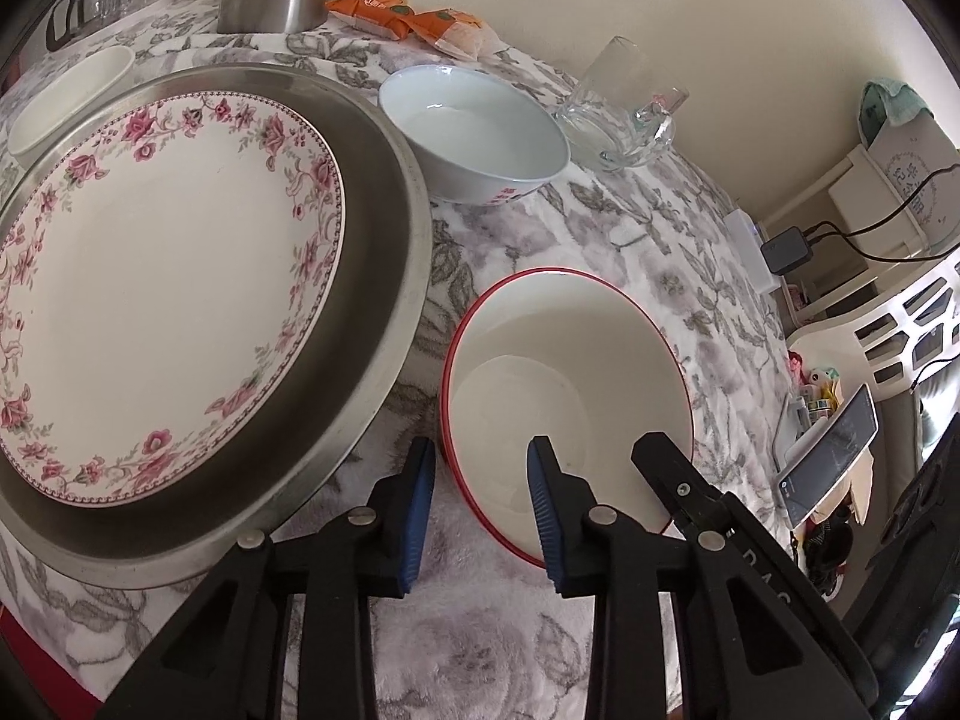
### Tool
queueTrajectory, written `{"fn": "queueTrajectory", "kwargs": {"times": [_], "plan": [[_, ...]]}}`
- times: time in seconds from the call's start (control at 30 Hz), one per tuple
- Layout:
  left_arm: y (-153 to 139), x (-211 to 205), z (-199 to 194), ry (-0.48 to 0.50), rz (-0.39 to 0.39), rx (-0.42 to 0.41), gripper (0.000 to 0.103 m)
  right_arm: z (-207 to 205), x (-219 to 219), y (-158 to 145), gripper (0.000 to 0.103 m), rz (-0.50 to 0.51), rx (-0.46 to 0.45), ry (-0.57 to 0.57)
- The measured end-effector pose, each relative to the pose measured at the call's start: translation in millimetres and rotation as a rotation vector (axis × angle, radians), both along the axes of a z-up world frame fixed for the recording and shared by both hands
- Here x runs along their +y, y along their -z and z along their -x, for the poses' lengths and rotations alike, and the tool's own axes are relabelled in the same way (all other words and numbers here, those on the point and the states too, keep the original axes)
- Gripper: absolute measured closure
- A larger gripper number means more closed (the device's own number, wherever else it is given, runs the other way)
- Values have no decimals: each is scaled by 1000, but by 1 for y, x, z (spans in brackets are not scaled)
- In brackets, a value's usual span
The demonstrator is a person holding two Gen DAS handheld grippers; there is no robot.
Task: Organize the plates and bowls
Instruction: 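Close the right gripper on the red-rimmed bowl rim, then lift the red-rimmed bowl by its rim toward the steel basin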
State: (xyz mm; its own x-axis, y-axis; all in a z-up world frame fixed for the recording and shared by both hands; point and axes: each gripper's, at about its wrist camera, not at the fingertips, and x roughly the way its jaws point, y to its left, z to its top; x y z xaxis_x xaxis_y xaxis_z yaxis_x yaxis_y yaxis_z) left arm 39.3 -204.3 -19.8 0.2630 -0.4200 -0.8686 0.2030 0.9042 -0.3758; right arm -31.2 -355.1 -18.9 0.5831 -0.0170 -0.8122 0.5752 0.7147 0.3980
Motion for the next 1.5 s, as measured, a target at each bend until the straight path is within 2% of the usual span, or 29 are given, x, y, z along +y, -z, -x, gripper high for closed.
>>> {"fn": "queueTrajectory", "kwargs": {"times": [0.5, 0.97, 1.07, 1.23, 1.3, 1.5], "plan": [[3, -2, -1, 7, -2, 3, 73, -4, -8, 10, 78, -20, 3, 18], [3, -7, -1, 43, -25, -47, 73, 0, -12, 16, 78, -48, -7, 40], [3, -7, 0, 45, -29, -45, 73, -2, -9, 17, 78, -34, 6, 24], [3, -8, 0, 45, -35, -46, 76, -3, -9, 18, 79, -73, -16, -4], [3, -8, 0, 45, -34, -46, 76, -2, -7, 14, 82, -76, -36, -19], [3, -7, -1, 47, -24, -36, 76, -2, -4, 9, 82, -56, -41, -34]]}}
